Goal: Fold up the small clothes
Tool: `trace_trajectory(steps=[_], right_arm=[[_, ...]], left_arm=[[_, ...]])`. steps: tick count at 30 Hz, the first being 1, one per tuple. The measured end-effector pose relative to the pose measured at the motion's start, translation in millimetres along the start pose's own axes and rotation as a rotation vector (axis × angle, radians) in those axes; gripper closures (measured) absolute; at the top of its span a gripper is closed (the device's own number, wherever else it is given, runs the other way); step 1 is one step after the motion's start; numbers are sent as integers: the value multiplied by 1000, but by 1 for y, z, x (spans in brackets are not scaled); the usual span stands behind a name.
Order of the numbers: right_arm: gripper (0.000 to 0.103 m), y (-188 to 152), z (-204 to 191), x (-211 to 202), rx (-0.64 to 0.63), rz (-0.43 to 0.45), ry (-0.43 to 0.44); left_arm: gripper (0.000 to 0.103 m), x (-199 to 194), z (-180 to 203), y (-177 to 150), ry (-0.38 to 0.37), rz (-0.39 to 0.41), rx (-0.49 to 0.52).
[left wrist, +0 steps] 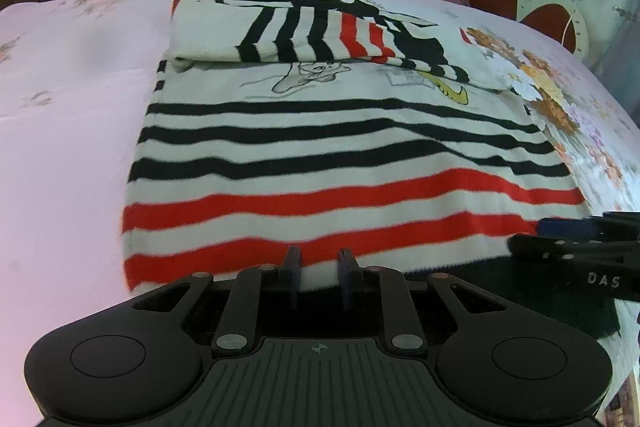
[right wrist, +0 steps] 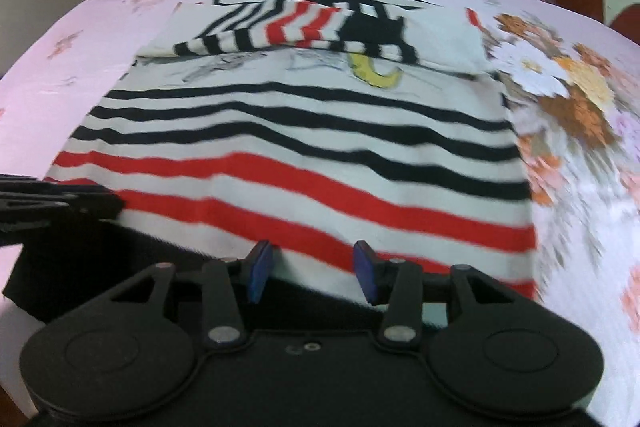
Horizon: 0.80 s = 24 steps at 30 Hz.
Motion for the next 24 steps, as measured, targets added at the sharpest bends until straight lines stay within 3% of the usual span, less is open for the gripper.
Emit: trace_trajectory(steps=[10,11,12,14,24], right_arm=[[54,-26,22,-23,45,10,-70],[53,-27,23,-24,47,11,-75],[51,-28,25,-26,50,12,-79],[50,-31,29,-30,58,15,-89],[40,-42,62,-51,134,33,-153]], left_arm=[[81,-22,-6,-15,-5,-7,-31],[76,-24,-7,-16,-1,-4,-32],[62,-26,-8,-17,3,-1,-34],[44,-33,-11,-18,17,16,-41],[42,-48,-31,-29,3,19,-87]])
Point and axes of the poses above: each gripper's, at about its wrist camera, not at the fingertips, and x roughly the way its jaws point, z to its right, y to its top, the point moved 10 cm from there along x, roughly the way its jaws point, and after that the axes turned 3 degrees about x, right-handed, at the moved point
